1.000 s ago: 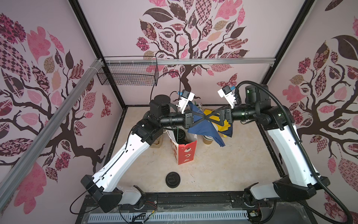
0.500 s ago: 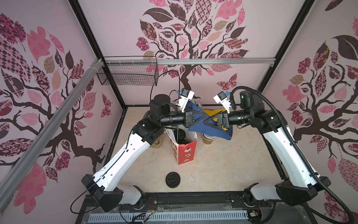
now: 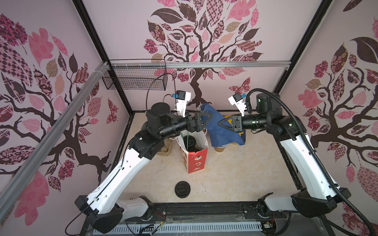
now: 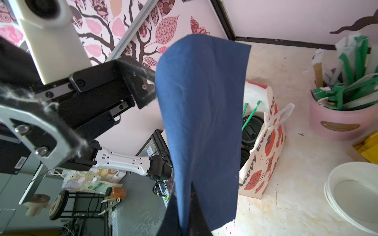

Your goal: Pack the takeout coffee

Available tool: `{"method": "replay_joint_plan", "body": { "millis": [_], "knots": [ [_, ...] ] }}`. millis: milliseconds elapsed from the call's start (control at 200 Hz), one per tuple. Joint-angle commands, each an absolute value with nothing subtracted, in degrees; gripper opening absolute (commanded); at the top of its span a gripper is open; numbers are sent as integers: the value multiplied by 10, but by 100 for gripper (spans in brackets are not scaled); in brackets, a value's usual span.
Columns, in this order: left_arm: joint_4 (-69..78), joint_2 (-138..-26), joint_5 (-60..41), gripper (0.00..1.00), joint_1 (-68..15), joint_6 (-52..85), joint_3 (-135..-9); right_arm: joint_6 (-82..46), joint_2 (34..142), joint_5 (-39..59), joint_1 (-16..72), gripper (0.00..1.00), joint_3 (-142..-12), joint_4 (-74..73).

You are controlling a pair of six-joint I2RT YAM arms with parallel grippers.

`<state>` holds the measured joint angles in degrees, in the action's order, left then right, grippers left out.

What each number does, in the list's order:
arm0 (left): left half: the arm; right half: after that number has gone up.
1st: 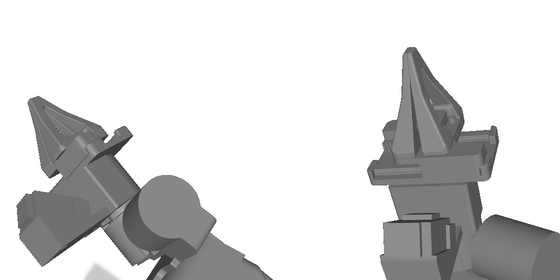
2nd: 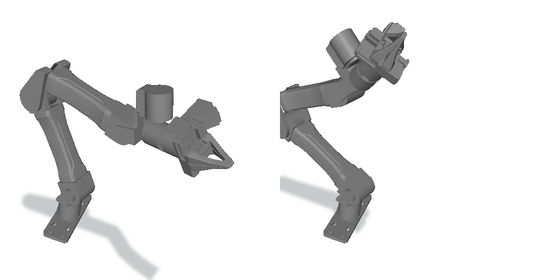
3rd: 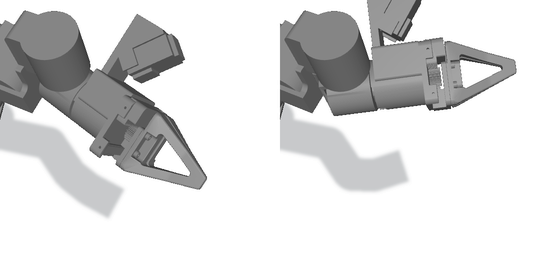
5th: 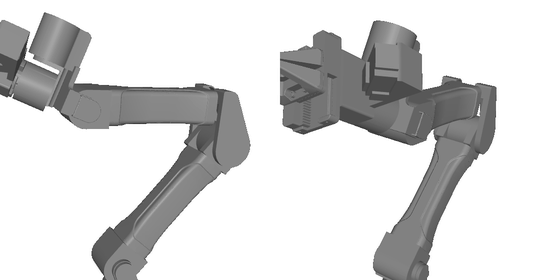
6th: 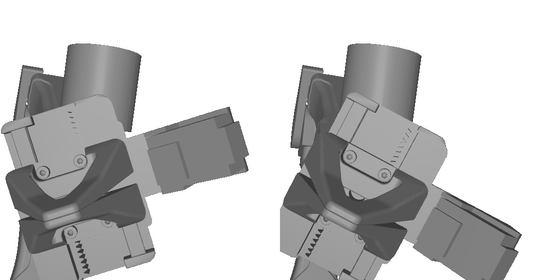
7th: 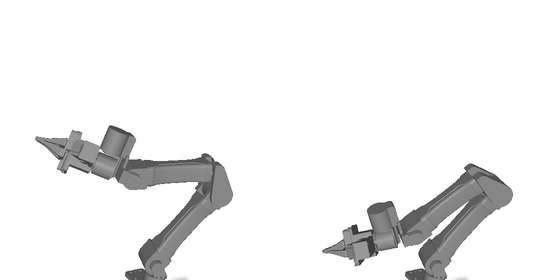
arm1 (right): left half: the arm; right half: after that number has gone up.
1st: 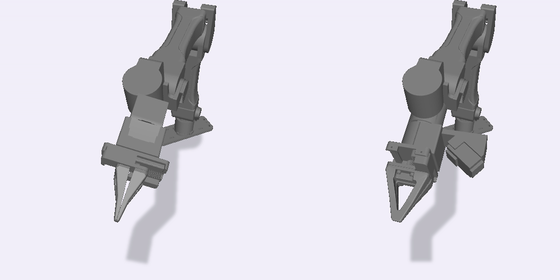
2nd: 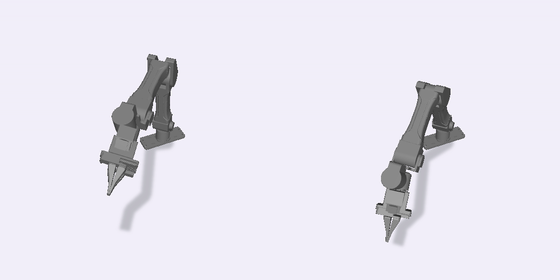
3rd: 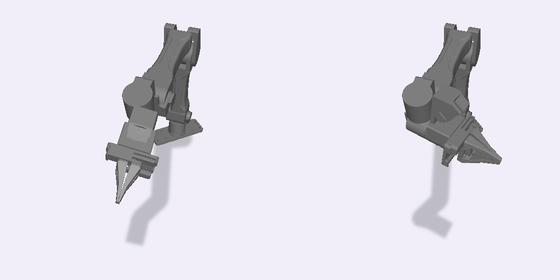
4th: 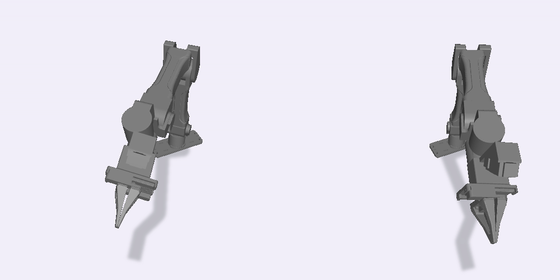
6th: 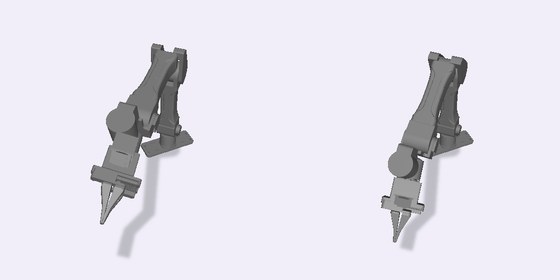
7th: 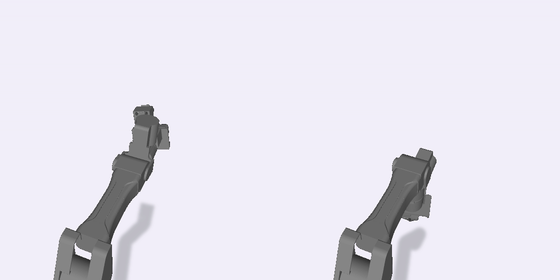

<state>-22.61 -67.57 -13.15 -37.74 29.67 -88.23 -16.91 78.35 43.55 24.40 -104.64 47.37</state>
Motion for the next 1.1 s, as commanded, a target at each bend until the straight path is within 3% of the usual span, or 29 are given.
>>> {"method": "replay_joint_plan", "body": {
  "millis": [0,140,335,475,635,890,1095],
  "knots": [
    [-267,-582,114,88,-374,294,-835,-259,774,403,261,0,-1064,386],
    [-385,-517,225,91,-374,330,-798,-348,781,348,325,0,-1033,284],
    [-451,-484,168,93,-374,426,-718,-426,828,234,394,0,-978,211],
    [-411,-468,140,93,-374,479,-651,-402,884,115,429,0,-1001,291],
    [-396,-467,137,90,-373,536,-607,-346,983,14,462,0,-1115,447],
    [-352,-469,116,84,-371,548,-564,-309,1103,-65,497,0,-1267,618],
    [-345,-476,113,83,-367,549,-558,-309,1153,-94,503,0,-1291,651]
  ]
}}
